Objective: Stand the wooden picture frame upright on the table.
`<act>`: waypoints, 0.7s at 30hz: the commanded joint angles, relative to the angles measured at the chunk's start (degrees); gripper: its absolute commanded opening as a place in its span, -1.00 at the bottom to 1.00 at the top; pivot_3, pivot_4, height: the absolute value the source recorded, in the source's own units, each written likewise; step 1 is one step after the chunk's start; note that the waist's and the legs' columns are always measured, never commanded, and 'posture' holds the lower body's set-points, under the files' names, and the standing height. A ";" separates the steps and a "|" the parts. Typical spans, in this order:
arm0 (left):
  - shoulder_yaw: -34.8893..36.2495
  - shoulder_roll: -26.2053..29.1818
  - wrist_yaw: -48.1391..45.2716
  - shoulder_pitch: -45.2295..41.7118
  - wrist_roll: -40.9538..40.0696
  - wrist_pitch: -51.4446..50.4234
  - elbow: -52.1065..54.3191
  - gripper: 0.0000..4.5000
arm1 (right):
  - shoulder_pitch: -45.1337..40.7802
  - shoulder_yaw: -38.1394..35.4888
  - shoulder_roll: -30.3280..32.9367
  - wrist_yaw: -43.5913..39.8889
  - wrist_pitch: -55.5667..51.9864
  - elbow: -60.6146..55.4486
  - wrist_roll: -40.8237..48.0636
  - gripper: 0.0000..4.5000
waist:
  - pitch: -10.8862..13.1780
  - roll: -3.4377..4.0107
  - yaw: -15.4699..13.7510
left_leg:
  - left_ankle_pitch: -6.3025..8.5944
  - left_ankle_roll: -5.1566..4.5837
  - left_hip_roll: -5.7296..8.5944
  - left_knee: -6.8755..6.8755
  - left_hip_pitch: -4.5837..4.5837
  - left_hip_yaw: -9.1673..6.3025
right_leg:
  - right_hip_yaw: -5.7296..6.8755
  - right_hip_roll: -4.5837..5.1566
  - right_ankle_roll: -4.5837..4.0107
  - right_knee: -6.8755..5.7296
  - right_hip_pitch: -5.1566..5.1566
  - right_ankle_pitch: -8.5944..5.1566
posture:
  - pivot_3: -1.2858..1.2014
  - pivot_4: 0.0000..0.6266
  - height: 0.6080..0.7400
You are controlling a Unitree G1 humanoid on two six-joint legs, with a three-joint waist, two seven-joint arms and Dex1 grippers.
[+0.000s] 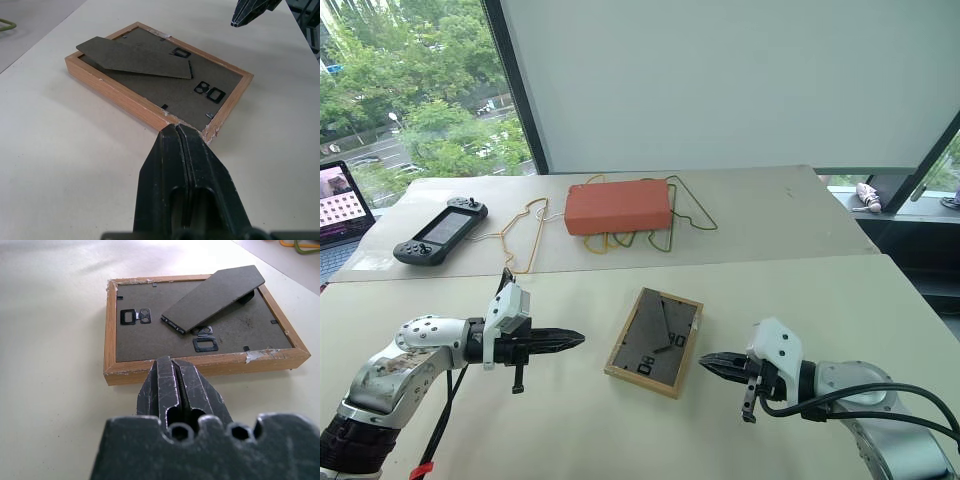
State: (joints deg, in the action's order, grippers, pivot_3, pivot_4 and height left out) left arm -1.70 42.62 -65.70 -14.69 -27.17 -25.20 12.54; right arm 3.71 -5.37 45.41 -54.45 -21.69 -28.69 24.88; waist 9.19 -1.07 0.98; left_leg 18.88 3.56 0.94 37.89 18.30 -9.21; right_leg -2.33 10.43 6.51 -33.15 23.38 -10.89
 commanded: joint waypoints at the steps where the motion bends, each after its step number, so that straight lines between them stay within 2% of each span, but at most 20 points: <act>1: -0.22 0.02 -0.55 -0.73 -0.10 0.74 0.50 -0.99 | 0.06 -1.25 0.62 0.31 0.64 -0.79 -0.23 -1.00 | 0.00 0.00 0.00 | 0.00 0.00 0.00 0.00 0.00 0.00 | 0.00 0.00 0.00 0.00 0.00 0.00 | 0.03 -0.52 1.00; 5: -7.36 3.85 -5.28 -0.45 12.53 15.73 -6.03 -0.99 | -0.36 1.52 3.91 1.18 -3.23 2.17 -4.46 -1.00 | 0.00 0.00 -0.04 | -0.10 0.19 0.00 0.00 -0.01 0.03 | -0.01 0.00 0.00 0.01 -0.01 0.00 | 0.03 -0.52 1.00; 7: -9.67 3.47 -6.14 -2.22 15.49 19.85 -10.43 -0.99 | -1.41 3.59 5.15 2.38 -6.26 4.08 -6.57 -1.00 | 0.00 0.00 -0.04 | -0.13 0.24 0.00 0.00 -0.02 0.05 | -0.02 -0.01 -0.01 0.03 -0.01 0.00 | 0.03 -0.52 1.00; 11: -13.35 -0.63 -4.46 -7.78 20.99 25.64 -18.97 -0.99 | -4.56 6.75 3.62 6.07 -9.38 7.76 -9.84 -1.00 | 0.00 0.00 -0.29 | -0.12 0.21 0.00 0.03 0.03 0.05 | -0.01 0.01 -0.01 0.02 -0.02 0.03 | 0.03 -0.52 1.00; 16: -16.47 -9.86 3.95 -16.10 28.23 28.04 -30.04 -0.99 | -8.57 9.45 -0.01 11.00 -13.65 7.92 -12.41 -1.00 | -0.02 -0.03 -0.28 | -0.13 0.23 0.00 0.22 -0.09 0.02 | 0.00 0.00 0.06 0.03 -0.28 0.22 | 0.03 -0.52 1.00; 21: -18.51 -14.05 5.72 -18.35 31.26 27.43 -32.10 -0.99 | -13.09 13.39 -4.33 15.17 -18.60 5.97 -14.53 -1.00 | -0.04 -0.03 0.35 | -0.15 0.25 0.00 0.46 -0.09 0.04 | -0.07 -0.03 0.09 -0.01 -0.35 0.37 | 0.03 -0.52 1.00</act>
State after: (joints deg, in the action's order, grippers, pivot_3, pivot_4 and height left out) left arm -18.60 29.08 -60.34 -33.39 2.42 2.50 -18.86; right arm -8.50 6.35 41.95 -40.90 -38.29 -21.32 11.46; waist 9.16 -1.10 1.34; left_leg 18.72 3.81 0.95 38.34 18.21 -9.18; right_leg -2.40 10.38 6.60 -33.17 23.03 -10.52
